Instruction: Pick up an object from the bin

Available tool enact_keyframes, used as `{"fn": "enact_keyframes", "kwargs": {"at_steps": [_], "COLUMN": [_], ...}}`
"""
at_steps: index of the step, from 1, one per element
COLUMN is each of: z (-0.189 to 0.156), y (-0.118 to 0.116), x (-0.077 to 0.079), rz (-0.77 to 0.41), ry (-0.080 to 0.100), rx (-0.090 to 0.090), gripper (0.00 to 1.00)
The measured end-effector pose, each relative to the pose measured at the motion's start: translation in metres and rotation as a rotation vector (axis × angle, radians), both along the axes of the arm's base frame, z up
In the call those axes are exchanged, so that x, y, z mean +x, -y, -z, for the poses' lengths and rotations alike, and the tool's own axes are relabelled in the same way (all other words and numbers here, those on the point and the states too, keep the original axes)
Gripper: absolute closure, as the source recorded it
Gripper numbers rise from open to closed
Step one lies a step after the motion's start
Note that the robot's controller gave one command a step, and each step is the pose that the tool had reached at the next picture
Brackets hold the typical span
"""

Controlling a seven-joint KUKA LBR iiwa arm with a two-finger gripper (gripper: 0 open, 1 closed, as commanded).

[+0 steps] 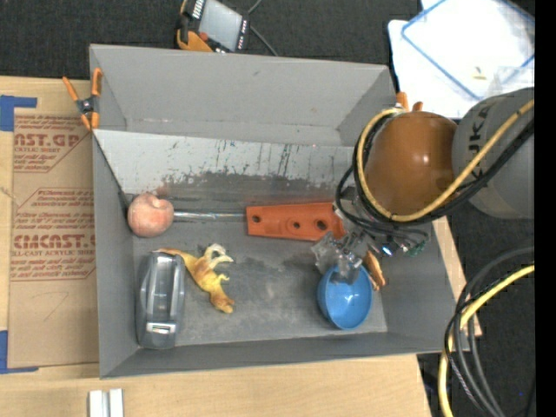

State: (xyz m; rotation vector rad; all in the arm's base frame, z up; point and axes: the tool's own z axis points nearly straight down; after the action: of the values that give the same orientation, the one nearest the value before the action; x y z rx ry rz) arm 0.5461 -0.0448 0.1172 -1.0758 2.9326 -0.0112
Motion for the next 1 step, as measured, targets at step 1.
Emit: {"fn": "enact_keyframes", "kwargs": {"at_steps": [1], "z": [-0.0637], "y": [-0.0194], "x": [0.0210], "rz": [0.049], "ry": [0.005], "rx": [0.009], "gripper": [1.00]}}
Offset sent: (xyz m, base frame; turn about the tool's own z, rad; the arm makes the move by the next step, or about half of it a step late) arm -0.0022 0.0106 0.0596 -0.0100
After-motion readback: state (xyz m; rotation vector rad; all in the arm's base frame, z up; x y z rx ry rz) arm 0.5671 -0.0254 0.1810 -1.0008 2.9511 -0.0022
